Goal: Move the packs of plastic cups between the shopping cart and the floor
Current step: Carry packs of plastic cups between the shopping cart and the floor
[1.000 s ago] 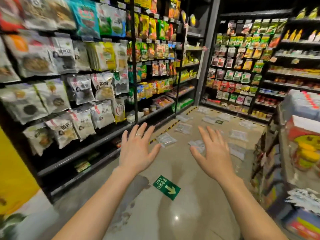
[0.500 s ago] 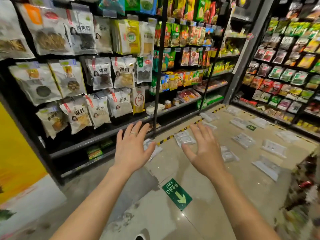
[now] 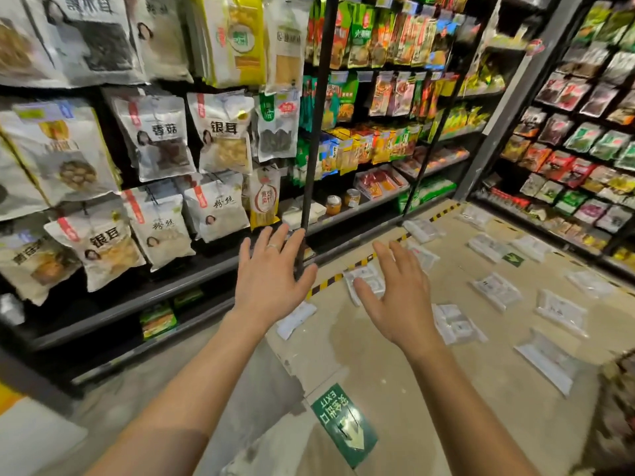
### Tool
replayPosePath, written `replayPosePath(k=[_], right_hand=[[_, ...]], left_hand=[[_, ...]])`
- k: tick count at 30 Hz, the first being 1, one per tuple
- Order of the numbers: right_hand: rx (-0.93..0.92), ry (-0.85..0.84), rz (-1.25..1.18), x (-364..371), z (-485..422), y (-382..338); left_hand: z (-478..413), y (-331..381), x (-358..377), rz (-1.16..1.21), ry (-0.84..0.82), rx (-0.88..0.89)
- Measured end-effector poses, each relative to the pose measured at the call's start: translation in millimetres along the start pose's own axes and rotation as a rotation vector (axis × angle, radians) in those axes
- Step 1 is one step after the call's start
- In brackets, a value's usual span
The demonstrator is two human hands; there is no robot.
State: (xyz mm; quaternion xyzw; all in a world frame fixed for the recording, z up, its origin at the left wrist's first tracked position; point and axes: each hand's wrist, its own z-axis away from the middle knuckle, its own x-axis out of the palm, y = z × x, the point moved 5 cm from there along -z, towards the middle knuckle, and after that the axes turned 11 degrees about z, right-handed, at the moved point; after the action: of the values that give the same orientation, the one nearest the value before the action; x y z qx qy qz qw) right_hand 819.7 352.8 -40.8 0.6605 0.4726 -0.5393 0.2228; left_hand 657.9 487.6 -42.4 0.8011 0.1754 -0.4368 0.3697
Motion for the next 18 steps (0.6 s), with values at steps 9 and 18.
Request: replayPosePath(k=[9,18], right_hand=[[-0.002,-0.034,-0.066,40,-144,60],[-0.259,-0.109,-0.032,103,-297,125]], left_hand=[[-120,2,58,-0.052,0.029,-0.047],[-237,20,146,-0.145,0.07,-0.264]])
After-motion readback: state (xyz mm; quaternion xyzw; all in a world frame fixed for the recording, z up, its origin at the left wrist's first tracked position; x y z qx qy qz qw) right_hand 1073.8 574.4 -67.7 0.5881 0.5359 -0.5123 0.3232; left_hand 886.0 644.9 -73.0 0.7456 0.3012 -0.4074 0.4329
